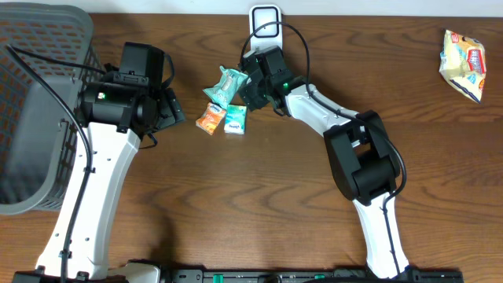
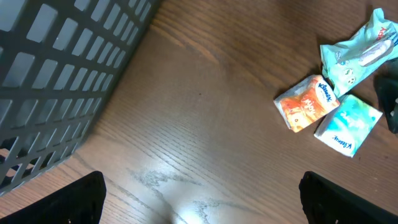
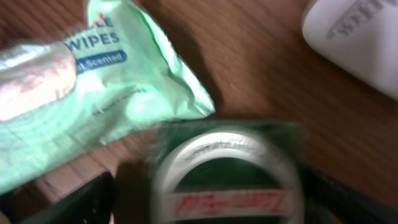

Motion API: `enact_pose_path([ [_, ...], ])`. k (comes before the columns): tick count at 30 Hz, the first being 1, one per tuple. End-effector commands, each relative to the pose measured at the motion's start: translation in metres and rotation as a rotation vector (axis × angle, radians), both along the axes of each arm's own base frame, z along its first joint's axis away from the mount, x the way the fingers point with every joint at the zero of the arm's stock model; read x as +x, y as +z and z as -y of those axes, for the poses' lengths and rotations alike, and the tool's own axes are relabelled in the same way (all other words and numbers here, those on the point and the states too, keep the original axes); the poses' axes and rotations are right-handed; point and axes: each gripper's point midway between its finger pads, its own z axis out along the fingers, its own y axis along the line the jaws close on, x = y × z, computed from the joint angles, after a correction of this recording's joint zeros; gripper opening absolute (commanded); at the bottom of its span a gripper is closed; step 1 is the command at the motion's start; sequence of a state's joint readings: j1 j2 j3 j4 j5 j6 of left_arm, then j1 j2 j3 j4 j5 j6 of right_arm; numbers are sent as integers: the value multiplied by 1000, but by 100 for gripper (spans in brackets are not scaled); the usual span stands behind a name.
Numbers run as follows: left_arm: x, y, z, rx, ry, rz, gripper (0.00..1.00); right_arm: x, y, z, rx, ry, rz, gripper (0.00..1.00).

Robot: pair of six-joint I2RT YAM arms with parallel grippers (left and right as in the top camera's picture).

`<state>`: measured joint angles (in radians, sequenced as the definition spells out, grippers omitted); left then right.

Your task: Scan the item barcode

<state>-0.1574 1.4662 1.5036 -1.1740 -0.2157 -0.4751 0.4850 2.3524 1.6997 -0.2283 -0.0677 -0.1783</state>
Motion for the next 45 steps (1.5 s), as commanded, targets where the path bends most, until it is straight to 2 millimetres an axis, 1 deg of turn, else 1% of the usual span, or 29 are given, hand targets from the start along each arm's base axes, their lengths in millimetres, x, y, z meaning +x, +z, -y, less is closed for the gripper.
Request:
enact_pose_path([
  [1,0,-1,-3,10,17,-4,98,5,-5,7,-35,22,16,87],
  [8,0,-1,-3,10,17,-4,98,7,-5,11,-42,22,20,76],
  [9,0,-1,-3,10,17,-4,98,7,-5,12,-43,22,18,74],
  [11,0,-1,-3,10,17,-4,98,5,-7,12,-47,23,10,66],
  [14,0,-1,-3,10,17,-4,98,4,-8,13,-51,23,2,59],
  [17,0,-1,-4,11,17,-4,98,2,-7,14,-55,22,-7,58],
  [19,0,-1,-3,10,17,-4,98,3,-1,13,-40,8,-2,58],
  [21,0,-1,-3,10,17,-4,98,6,13,13,-28,2,21,59],
  [23,0,-1,-4,11,17,-4,98,10,32,14,-19,-7,57,59],
  [24,0,-1,-4,11,17,-4,97,14,48,15,-12,-17,86,58],
  [28,0,-1,-3,10,17,-4,98,21,92,20,26,-35,162,57],
  [31,0,-1,-4,11,17,-4,98,28,115,24,59,-57,211,57],
  [33,0,-1,-3,10,17,-4,98,41,134,29,117,-102,263,56],
  [34,0,-1,-3,10,17,-4,98,50,145,34,157,-131,300,56],
  [38,0,-1,-3,10,17,-4,98,72,173,42,230,-164,421,56],
  [39,0,-1,-3,10,17,-4,98,78,185,44,253,-168,471,55],
  [41,0,-1,-3,10,17,-4,98,85,203,44,288,-171,544,56],
  [43,0,-1,-4,11,17,-4,98,91,213,42,316,-169,601,57],
  [45,0,-1,-3,10,17,-4,98,97,214,40,354,-175,644,59],
])
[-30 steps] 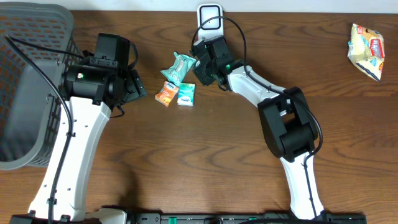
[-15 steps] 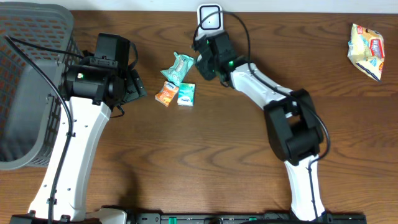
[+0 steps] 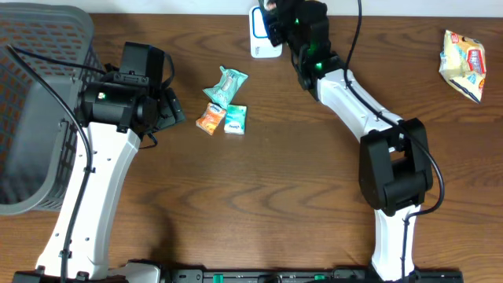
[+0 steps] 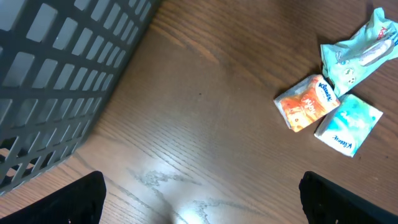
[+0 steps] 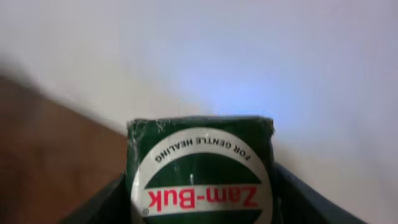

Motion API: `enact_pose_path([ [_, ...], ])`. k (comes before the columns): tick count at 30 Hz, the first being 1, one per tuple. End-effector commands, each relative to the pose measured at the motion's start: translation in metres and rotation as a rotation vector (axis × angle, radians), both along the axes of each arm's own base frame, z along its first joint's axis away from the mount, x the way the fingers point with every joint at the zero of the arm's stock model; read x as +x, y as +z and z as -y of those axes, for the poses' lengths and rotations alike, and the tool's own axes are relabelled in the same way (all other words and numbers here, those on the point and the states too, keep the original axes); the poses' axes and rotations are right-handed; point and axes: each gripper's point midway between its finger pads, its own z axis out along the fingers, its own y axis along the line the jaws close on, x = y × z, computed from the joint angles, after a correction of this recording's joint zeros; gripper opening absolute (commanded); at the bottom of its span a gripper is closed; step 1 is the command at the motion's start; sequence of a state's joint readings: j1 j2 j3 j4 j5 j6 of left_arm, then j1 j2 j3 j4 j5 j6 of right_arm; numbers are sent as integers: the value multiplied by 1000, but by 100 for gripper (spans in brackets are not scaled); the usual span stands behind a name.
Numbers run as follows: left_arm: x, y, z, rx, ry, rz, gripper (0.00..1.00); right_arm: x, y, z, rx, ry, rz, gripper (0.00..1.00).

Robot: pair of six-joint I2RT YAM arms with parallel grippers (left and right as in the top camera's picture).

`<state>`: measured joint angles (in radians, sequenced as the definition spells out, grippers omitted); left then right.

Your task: Scan the item barcode

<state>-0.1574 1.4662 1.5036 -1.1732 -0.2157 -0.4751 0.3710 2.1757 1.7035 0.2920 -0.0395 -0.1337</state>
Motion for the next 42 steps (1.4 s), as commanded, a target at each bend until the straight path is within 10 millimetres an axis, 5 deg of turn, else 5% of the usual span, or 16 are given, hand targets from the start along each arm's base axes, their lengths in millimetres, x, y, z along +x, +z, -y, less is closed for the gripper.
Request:
enact_pose_path([
  [1,0,-1,-4,10,17,-5,98,9,-5,-5,65,-8,34,60],
  [17,0,-1,-4,11,17,-5,98,29,-55,-13,181,-19,120,62],
  [27,0,-1,-4,11,17,-5,98,33,-2,35,303,-68,54,61],
  [33,0,-1,-4,11,17,-5,98,4,-10,33,96,-56,-130,65],
  [36,0,-1,-4,11,17,-5,98,-28,-23,27,33,-40,-297,72],
  [42,0,-1,-4,11,17,-5,98,-101,-80,14,-102,20,-649,79],
])
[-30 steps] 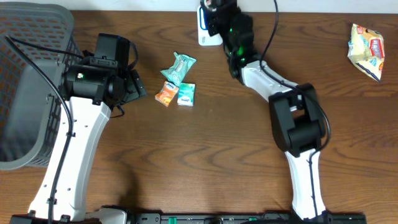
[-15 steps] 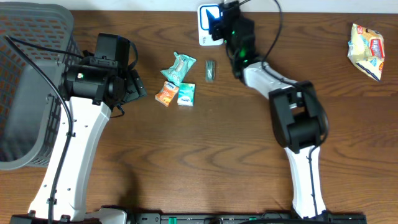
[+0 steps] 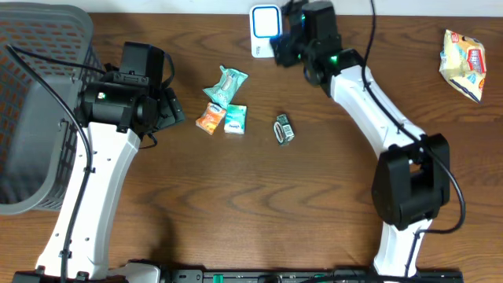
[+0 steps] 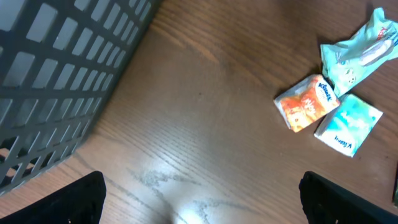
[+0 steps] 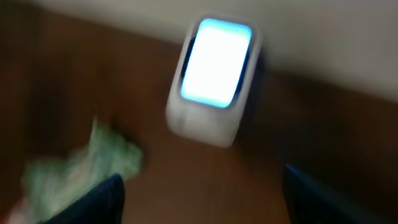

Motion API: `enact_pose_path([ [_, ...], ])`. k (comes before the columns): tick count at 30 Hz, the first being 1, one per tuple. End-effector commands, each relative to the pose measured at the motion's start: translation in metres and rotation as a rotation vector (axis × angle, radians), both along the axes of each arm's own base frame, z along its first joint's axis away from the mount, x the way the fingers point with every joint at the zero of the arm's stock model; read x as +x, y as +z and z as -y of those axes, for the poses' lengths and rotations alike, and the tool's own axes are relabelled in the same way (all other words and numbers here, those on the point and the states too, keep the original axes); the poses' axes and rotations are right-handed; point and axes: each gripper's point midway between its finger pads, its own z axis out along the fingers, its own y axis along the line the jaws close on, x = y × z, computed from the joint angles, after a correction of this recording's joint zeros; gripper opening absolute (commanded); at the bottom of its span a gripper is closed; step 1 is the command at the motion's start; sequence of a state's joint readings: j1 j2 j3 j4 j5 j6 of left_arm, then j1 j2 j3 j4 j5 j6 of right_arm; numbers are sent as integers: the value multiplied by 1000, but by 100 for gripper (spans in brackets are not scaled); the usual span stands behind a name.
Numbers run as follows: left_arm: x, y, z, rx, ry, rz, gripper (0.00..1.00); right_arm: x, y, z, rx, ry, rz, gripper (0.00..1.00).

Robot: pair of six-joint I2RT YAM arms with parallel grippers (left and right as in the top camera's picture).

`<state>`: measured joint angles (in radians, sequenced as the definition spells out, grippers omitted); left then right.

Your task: Scan the item barcode

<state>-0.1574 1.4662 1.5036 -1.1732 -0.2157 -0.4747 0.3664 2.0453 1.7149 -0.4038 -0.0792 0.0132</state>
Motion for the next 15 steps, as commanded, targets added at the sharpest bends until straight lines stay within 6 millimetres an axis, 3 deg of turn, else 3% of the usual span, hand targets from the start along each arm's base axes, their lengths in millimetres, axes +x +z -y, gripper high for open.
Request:
enact_pose_path([
  [1,0,-1,-4,10,17,-5,98,-45,-35,-13,-67,77,-185,83],
  [4,0,-1,-4,10,17,-5,97,-82,-56,-11,-155,131,-321,90],
  [6,0,-1,-4,11,17,-5,98,-95,-63,-8,-197,143,-370,92],
  [10,0,-1,-4,11,17,-5,98,-105,-71,17,-329,81,-407,99],
  [15,0,-1,-4,10,17,-5,98,-128,-79,35,-385,53,-515,98],
])
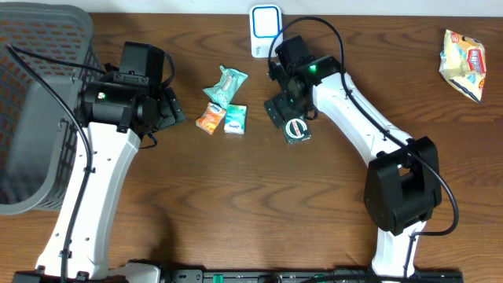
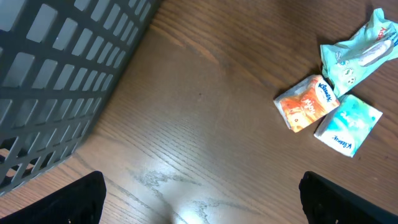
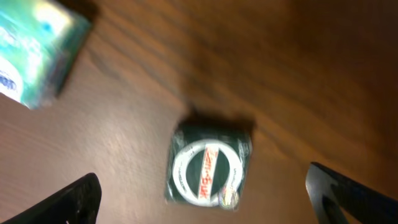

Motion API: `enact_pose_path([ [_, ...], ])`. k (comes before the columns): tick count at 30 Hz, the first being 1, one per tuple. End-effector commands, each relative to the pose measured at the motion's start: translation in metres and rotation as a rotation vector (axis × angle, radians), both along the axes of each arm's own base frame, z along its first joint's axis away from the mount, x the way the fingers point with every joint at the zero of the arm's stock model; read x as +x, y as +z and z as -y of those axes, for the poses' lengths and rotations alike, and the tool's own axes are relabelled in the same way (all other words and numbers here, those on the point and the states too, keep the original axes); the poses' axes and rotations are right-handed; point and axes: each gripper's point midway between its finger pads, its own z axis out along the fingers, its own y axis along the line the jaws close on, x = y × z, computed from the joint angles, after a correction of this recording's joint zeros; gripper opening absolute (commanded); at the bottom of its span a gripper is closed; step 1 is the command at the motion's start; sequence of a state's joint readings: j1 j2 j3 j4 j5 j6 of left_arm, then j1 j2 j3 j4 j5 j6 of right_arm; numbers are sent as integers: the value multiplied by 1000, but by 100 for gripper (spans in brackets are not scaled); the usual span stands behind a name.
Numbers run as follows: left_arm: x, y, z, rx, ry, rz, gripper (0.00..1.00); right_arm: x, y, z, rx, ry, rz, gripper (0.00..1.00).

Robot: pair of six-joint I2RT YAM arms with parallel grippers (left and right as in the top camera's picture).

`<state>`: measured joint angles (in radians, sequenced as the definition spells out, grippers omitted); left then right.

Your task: Scan the item barcode

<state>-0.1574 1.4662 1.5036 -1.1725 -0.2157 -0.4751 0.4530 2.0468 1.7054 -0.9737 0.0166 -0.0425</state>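
Note:
A green Zam-Buk box (image 3: 208,163) lies face up on the wooden table (image 1: 259,204), right of the small packs. My right gripper (image 3: 205,190) hangs open just above the Zam-Buk box (image 1: 299,130), its fingers (image 3: 74,200) wide on either side and not touching it. The white scanner (image 1: 266,22) with its lit screen stands at the table's far edge. Out to the left, my left gripper (image 2: 202,202) is open over bare wood with nothing between its fingers.
A green wipes pack (image 1: 227,83), an orange Kleenex pack (image 1: 210,120) and a teal tissue pack (image 1: 235,119) lie left of the box. A grey basket (image 1: 35,110) fills the far left. A snack bag (image 1: 464,53) lies at the far right.
My right gripper was up by the scanner and is now low over the green box, still open. The box now lies face up, slightly further right. The left arm has not moved.
My right gripper first held the green box low beside the wipes pack. Then it held the box up in front of the scanner. After that the box lay on the table with the gripper empty near the scanner. Now the gripper hangs open over it.

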Motion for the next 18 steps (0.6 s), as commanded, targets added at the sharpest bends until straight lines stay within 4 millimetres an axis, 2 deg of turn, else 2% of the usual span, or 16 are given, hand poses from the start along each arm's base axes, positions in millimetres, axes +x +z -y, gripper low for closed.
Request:
enact_pose_path([
  [1,-1,-1,-4,11,17,-5,98,-10,-3,14,-60,-44,-41,96],
  [4,-1,-1,-4,11,17,-5,98,-18,-6,15,-69,-60,-68,93],
  [9,-1,-1,-4,11,17,-5,98,-19,-17,15,-69,-59,-66,99],
  [18,-1,-1,-4,11,17,-5,98,-24,-63,19,-57,-62,-46,97],
])
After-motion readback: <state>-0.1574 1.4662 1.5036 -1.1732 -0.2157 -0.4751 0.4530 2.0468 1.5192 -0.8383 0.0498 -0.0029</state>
